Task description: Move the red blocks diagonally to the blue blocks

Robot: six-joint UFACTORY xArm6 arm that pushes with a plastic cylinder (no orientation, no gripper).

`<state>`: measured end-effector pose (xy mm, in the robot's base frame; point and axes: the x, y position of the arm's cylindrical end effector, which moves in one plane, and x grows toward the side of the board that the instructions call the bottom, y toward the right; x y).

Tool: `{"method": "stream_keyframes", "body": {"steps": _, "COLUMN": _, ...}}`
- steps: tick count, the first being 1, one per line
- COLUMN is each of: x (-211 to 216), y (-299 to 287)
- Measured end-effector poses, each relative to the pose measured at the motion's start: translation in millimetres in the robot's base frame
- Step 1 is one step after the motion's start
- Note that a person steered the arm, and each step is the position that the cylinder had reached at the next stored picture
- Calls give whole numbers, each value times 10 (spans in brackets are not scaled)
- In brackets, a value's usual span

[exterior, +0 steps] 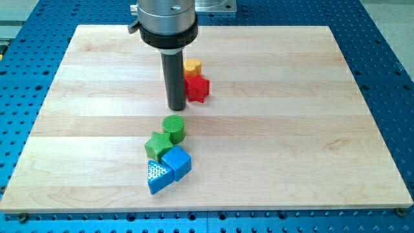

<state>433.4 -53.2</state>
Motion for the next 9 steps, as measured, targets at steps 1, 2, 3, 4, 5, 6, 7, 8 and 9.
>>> {"method": "stream_keyframes", "body": {"steps": 1, "x": 0, "y": 0}}
{"method": "stream_keyframes", "body": {"steps": 2, "x": 3, "y": -4}}
{"method": "stream_keyframes", "body": {"steps": 3, "x": -58, "y": -268}}
{"method": "stream_keyframes", "body": {"steps": 4, "x": -510, "y": -525}}
{"method": "stream_keyframes", "body": {"steps": 5, "x": -547, "y": -141}}
{"method": "stream_keyframes", "body": {"steps": 6, "x": -258, "y": 680}}
{"method": "stream_keyframes", "body": {"steps": 7, "x": -32, "y": 1222}}
{"method": "stream_keyframes", "body": {"steps": 8, "x": -303, "y": 843}}
{"method": "stream_keyframes", "body": {"steps": 9, "x": -429, "y": 769}}
